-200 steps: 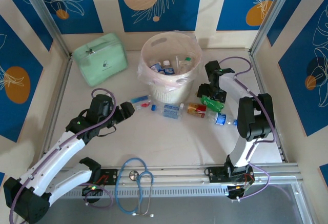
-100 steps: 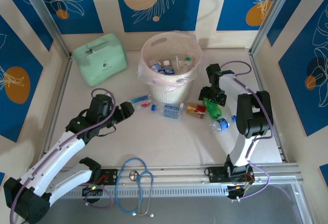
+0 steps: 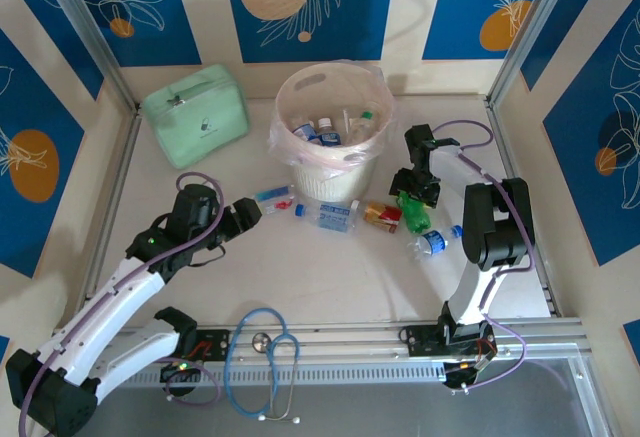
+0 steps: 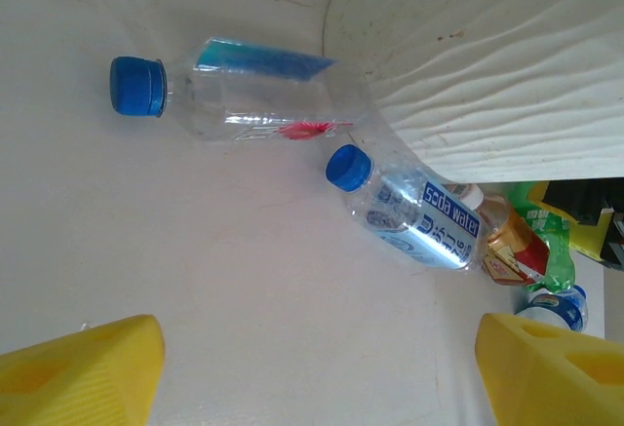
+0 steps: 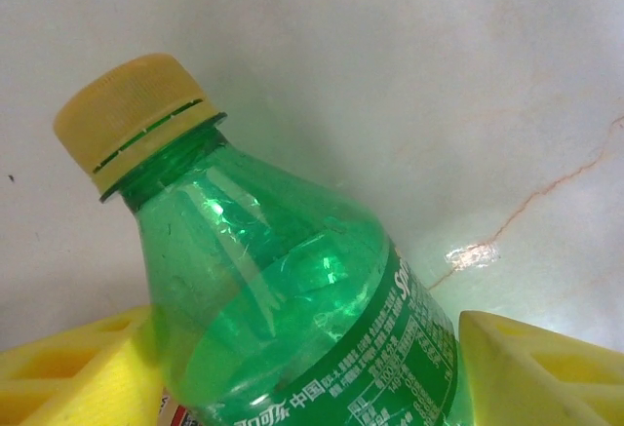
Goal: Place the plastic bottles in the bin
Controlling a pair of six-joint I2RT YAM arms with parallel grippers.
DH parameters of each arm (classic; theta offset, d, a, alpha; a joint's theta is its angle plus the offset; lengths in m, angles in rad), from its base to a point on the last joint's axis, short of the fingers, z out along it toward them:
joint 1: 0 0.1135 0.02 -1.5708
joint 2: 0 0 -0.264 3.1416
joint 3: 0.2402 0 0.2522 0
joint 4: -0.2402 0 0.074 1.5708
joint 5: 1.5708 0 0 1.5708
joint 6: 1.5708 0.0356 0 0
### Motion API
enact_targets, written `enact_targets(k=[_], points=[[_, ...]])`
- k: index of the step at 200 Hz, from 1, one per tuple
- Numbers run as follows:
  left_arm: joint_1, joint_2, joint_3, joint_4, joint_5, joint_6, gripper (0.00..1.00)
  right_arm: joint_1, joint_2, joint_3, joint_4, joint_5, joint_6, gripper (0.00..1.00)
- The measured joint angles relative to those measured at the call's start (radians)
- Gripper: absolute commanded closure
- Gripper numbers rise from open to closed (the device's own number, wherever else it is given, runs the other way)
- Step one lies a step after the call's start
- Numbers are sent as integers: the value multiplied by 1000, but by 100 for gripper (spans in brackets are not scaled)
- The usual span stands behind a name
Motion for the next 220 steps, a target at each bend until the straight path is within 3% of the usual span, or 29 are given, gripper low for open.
enact_targets(k=[31,53,171,220], points=[[2,0,0,0,0,0,17,3,-9,-14,15,0,6,20],[3,0,0,0,3,0,17,9,-2,-41,27,-4,6,19],[6,-13,0,0,4,0,17,25,6,-76,1,3,10,40],[8,-13,0,0,3,0,16,41,-151,-91,-43,13,10,42]])
